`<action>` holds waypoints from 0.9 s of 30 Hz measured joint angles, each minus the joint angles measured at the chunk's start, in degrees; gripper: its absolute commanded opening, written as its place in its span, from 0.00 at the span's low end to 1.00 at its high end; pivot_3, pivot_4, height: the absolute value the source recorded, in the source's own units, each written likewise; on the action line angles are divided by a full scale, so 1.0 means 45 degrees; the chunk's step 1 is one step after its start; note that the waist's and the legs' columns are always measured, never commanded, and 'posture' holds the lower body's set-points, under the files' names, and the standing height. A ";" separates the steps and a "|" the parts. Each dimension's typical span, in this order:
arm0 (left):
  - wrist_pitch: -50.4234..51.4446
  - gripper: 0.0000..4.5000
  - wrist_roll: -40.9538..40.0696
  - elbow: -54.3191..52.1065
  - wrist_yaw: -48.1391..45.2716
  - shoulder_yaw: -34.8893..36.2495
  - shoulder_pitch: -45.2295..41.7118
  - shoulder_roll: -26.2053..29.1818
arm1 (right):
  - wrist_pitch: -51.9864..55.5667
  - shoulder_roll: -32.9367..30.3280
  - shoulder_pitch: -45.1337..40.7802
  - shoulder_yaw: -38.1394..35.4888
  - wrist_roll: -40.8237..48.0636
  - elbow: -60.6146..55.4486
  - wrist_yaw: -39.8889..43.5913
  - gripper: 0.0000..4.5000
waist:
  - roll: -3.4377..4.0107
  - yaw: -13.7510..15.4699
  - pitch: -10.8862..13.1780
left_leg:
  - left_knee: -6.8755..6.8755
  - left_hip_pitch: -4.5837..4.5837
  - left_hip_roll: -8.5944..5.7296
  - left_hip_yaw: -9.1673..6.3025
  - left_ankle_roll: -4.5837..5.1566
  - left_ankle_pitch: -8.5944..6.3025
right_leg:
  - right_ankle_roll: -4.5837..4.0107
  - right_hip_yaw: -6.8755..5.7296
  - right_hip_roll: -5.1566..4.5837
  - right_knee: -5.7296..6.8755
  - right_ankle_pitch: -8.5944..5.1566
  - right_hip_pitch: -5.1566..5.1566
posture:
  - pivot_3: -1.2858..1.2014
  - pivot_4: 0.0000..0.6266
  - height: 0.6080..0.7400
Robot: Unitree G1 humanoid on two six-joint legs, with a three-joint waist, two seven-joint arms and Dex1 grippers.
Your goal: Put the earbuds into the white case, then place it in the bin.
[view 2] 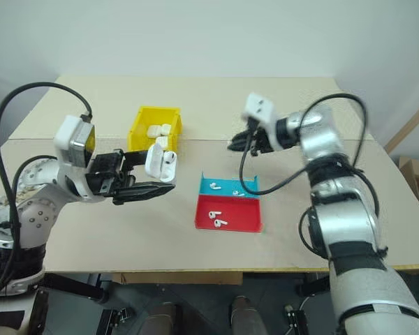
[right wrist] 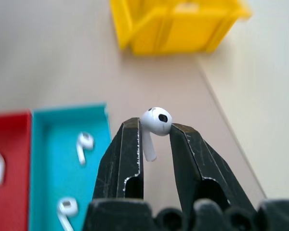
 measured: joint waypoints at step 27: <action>0.1778 0.63 -0.0855 -0.0047 0.0343 -0.0719 -0.1183 -0.0184 | 0.9445 0.0768 0.5850 -0.2958 1.2434 -1.6096 -0.8387 0.14 | 0.0038 0.0038 0.0021 | 0.0006 -0.0011 -0.0003 0.0007 0.0001 0.0001 | 0.0012 0.0010 0.0003 -0.0012 -0.0005 -0.0006 | 0.52 0.24 1.00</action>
